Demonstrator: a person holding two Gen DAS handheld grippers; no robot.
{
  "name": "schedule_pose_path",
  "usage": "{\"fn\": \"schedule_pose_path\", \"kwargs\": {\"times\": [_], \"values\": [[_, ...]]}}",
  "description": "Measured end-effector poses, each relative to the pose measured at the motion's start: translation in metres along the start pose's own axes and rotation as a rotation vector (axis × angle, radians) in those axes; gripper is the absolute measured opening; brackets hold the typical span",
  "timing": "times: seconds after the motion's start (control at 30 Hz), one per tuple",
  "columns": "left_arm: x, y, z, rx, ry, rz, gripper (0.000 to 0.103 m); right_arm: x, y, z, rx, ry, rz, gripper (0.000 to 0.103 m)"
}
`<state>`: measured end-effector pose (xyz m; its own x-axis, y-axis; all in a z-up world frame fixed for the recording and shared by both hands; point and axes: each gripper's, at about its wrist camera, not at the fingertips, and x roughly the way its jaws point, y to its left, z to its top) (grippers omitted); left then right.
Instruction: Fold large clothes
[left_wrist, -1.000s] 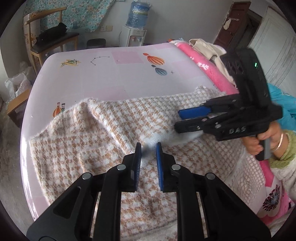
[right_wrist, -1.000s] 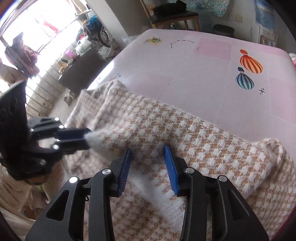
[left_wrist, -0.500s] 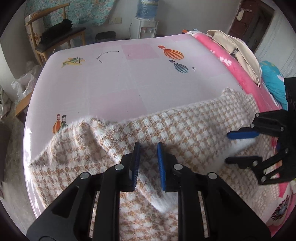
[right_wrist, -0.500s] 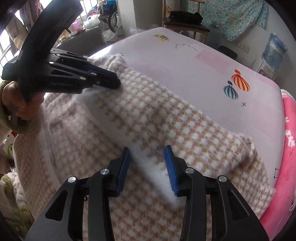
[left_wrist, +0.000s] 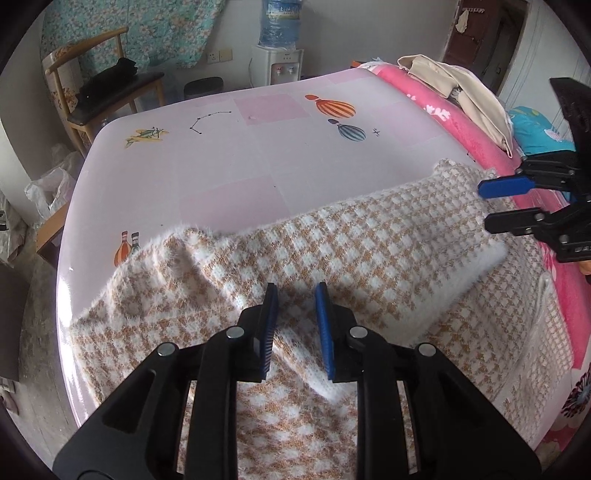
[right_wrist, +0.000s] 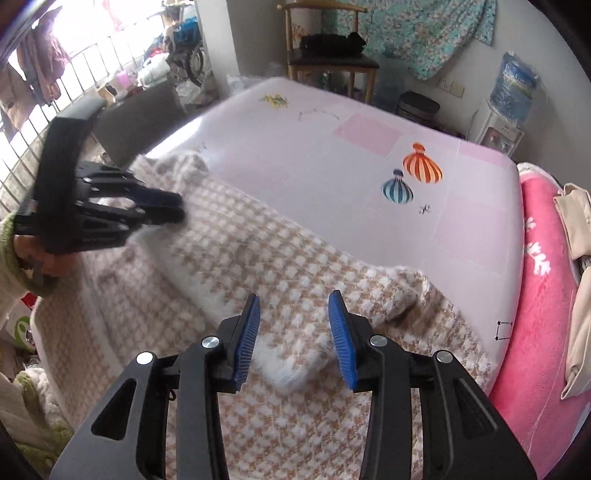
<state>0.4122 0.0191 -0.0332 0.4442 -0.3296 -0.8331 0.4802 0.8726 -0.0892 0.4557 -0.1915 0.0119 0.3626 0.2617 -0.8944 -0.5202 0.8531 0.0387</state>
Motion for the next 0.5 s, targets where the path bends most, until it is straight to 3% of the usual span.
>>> {"fn": "schedule_pose_path", "kwargs": {"times": [0.07, 0.1, 0.23, 0.3, 0.37, 0.5], "values": [[-0.001, -0.002, -0.002, 0.004, -0.004, -0.004, 0.02, 0.025, -0.011, -0.013, -0.029, 0.055, -0.037, 0.037], [-0.003, -0.002, -0.003, 0.01, -0.006, -0.002, 0.02, 0.021, -0.018, -0.02, -0.014, 0.021, -0.011, 0.037], [-0.017, -0.005, -0.003, 0.046, -0.026, 0.03, 0.02, 0.01, -0.048, -0.032, 0.17, 0.027, 0.082, 0.04], [-0.029, -0.008, 0.002, 0.06, -0.068, 0.003, 0.02, -0.001, -0.046, -0.029, 0.175, 0.01, 0.047, 0.038], [-0.035, -0.017, 0.01, 0.091, -0.092, -0.013, 0.02, -0.015, -0.036, -0.022, 0.158, -0.041, 0.069, 0.038], [-0.019, -0.042, 0.019, 0.12, -0.041, -0.032, 0.02, -0.017, -0.007, 0.004, 0.097, -0.112, 0.115, 0.038]]}}
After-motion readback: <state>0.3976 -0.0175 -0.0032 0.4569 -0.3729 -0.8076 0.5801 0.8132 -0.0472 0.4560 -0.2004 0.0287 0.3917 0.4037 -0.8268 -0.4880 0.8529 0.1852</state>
